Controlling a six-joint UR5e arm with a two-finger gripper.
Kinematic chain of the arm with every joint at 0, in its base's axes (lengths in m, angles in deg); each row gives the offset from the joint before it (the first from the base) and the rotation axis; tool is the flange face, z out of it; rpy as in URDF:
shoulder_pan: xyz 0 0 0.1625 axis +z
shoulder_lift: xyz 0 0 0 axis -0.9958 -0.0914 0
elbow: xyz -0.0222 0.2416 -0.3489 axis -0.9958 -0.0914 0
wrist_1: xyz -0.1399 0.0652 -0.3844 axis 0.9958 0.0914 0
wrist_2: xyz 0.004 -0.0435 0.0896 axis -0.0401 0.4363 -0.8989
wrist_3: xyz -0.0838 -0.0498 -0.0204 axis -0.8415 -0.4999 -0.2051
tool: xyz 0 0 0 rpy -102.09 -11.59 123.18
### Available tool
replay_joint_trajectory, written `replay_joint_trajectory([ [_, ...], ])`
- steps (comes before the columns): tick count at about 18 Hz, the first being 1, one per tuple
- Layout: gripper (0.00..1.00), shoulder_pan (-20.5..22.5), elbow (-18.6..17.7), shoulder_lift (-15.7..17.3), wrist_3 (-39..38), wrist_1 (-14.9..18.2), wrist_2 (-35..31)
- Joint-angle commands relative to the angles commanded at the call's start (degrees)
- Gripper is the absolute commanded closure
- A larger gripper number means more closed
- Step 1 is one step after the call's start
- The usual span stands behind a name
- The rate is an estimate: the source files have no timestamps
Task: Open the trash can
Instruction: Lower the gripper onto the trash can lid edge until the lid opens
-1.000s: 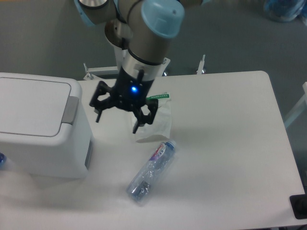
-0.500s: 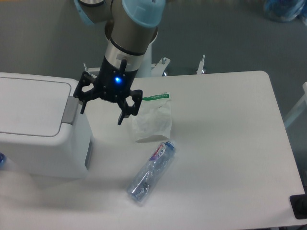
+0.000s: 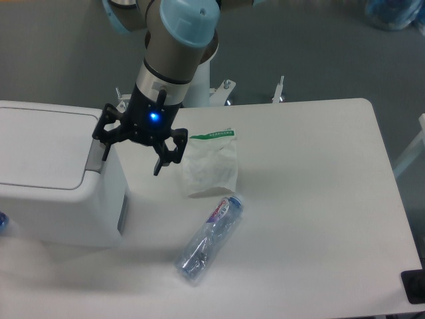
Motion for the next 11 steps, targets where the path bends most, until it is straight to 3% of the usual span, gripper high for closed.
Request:
replay_joint_trajectory([
  [11, 0.00, -0.18, -0.18, 0.00, -1.23, 0.00, 0.00],
])
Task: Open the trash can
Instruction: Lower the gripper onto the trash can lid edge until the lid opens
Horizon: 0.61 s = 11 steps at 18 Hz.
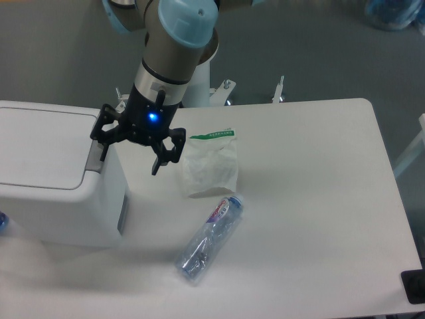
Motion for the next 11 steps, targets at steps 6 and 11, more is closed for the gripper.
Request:
replay_joint_trajectory([
  [6, 0.00, -0.44, -0.35, -0.26, -0.09, -0.09, -0.09],
  [11, 0.00, -0.44, -0.35, -0.53, -0.09, -0.09, -0.09],
])
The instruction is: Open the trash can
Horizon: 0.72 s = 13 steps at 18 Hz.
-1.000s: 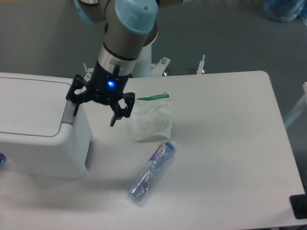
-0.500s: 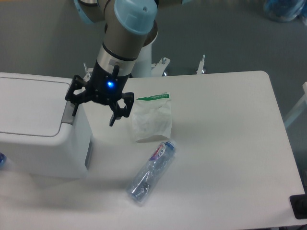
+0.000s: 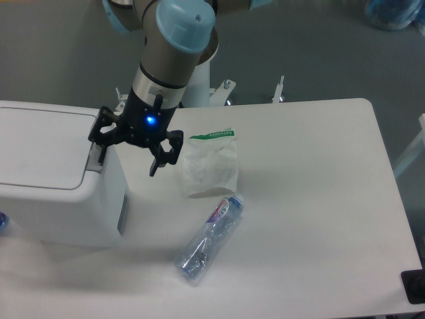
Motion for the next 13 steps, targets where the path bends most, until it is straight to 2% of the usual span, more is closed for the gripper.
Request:
replay_joint_trajectory([
  [9, 0.00, 0.17, 0.70, 0.18, -1.23, 0.09, -0.09],
  [11, 0.00, 1.14, 1.23, 0.35, -0.97, 0.00, -0.26],
  [13, 0.00, 4.03, 1.58, 0.70, -0.53, 0.00, -0.26],
])
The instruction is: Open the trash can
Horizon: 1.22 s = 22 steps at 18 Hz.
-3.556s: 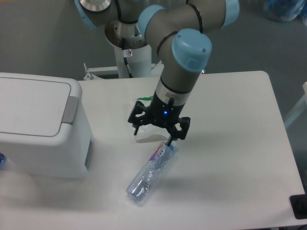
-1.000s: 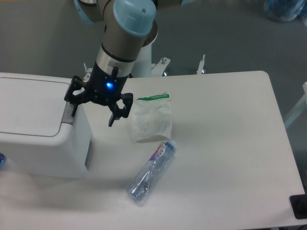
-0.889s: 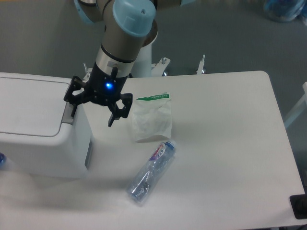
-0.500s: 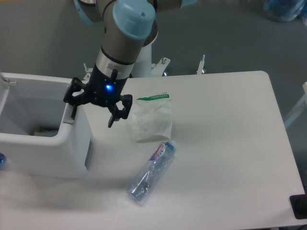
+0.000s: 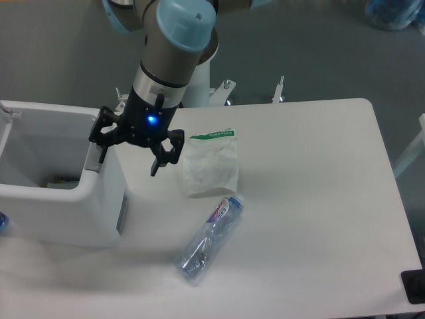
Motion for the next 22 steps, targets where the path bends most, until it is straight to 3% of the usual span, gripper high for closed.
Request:
replay_joint_trajectory([
  [6, 0.00, 6.78, 1.76, -0.35, 3.41, -0.53, -0.35],
  [12, 0.00, 12.23, 0.88, -1.40, 17.82, -0.53, -7.64],
  [18, 0.00, 19.52, 0.88, -7.63, 31.53, -4.92, -11.16],
  [22, 0.00, 22.60, 0.71, -9.14, 48.91, -4.75, -11.42],
])
